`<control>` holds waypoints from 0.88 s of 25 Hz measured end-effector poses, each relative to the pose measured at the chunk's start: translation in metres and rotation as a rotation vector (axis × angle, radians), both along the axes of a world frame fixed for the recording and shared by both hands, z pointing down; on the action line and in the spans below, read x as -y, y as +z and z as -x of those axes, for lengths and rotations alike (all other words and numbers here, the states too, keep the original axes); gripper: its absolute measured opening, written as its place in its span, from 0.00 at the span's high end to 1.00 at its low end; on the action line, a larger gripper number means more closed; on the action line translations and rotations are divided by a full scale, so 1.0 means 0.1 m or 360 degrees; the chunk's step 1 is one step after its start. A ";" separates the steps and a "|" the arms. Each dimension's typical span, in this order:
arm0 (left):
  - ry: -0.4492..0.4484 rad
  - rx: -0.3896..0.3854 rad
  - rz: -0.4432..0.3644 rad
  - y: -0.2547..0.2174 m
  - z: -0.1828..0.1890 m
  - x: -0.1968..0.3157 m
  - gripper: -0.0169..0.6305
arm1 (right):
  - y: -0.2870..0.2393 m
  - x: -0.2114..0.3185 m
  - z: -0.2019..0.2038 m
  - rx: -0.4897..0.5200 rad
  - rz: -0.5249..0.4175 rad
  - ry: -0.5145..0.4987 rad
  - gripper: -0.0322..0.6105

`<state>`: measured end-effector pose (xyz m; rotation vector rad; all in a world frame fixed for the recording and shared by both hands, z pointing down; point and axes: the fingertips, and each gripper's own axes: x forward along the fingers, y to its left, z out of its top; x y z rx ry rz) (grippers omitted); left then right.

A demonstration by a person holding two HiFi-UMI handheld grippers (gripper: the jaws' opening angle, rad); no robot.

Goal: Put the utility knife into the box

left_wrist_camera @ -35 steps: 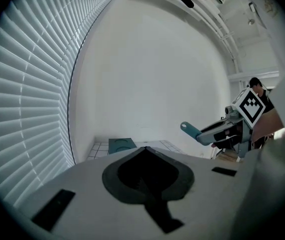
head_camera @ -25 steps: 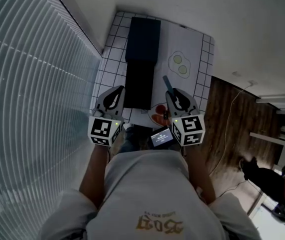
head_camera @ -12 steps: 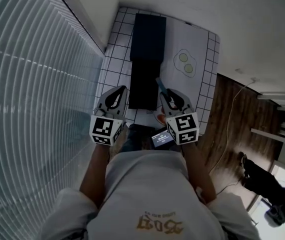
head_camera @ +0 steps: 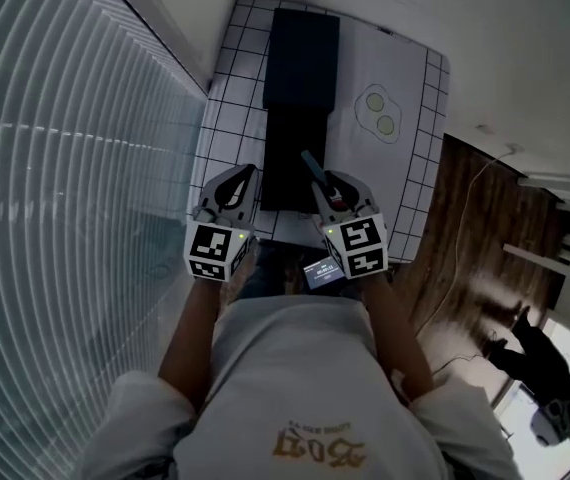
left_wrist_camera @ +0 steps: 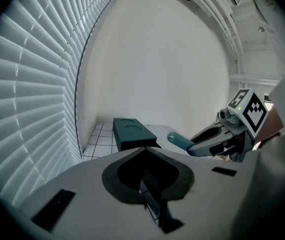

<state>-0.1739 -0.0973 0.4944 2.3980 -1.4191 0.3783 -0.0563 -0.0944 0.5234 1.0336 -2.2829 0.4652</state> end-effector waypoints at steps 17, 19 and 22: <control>0.0105 -0.0031 0.0158 0.46 -0.07 0.08 0.96 | 0.65 -0.07 0.25 -0.0168 0.0208 -0.0139 0.80; 0.0104 -0.0037 0.0183 0.53 -0.07 0.08 0.96 | 0.71 -0.07 0.25 -0.0211 0.0216 -0.0154 0.80; 0.0103 -0.0045 0.0206 0.60 -0.07 0.08 0.96 | 0.77 -0.08 0.27 -0.0254 0.0229 -0.0177 0.80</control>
